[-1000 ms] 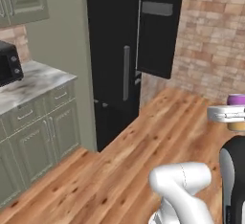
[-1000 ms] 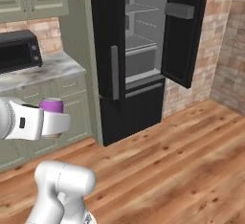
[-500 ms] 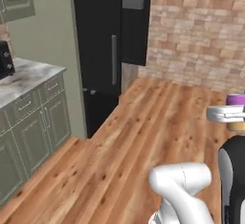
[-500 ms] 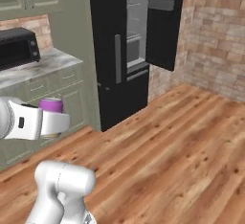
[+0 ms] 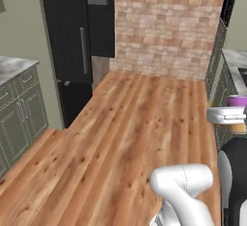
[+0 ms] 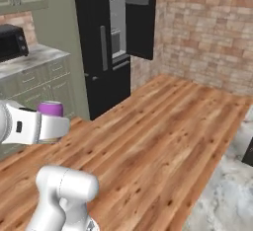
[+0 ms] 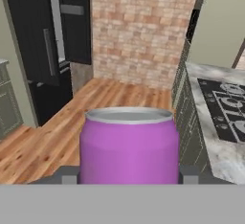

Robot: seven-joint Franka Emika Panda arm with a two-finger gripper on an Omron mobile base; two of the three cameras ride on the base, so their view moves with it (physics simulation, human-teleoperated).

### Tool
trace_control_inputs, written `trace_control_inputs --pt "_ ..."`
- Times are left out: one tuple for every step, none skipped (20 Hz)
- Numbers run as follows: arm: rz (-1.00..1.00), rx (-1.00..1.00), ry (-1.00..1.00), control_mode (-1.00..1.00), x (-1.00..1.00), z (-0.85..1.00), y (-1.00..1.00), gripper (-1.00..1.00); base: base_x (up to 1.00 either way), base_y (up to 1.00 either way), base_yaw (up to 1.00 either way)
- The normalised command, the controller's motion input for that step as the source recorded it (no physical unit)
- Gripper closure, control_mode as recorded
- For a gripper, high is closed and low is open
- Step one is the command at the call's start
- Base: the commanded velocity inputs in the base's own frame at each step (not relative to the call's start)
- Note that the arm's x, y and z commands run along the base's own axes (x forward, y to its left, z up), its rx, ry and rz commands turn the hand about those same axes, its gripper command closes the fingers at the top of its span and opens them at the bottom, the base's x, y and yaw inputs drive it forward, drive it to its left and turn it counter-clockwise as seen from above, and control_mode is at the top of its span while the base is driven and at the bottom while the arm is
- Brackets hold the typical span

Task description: Open the fridge, grab two sodas, and place both sodas inside the bowl with ice on the dining counter.

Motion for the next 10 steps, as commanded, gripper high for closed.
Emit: trace_control_inputs --pt "0.00 0.00 0.00 1.00 0.00 0.00 0.00 1.00 -0.90 -0.54 -0.23" --pt "0.00 0.00 0.00 1.00 0.00 0.00 0.00 1.00 -0.87 -0.64 -0.21" --pt "0.00 0.00 0.00 1.00 0.00 0.00 0.00 1.00 -0.88 -0.70 -0.20" --pt "0.00 0.00 0.00 1.00 0.00 0.00 0.00 1.00 -0.90 -0.78 -0.18" --pt "0.00 0.00 0.00 1.00 0.00 0.00 0.00 1.00 -0.92 -0.79 -0.18" --pt "0.00 0.00 0.00 1.00 0.00 0.00 0.00 1.00 -0.90 -0.81 -0.17" --pt "0.00 0.00 0.00 1.00 0.00 0.00 0.00 1.00 -0.91 -0.84 -0.16" --pt "0.00 0.00 0.00 1.00 0.00 0.00 0.00 1.00 -0.88 -0.84 -0.16" --pt "0.00 0.00 0.00 1.00 0.00 0.00 0.00 1.00 -0.86 -0.86 -0.16" --pt "0.00 0.00 0.00 1.00 0.00 0.00 0.00 1.00 -0.80 -0.87 -0.16"
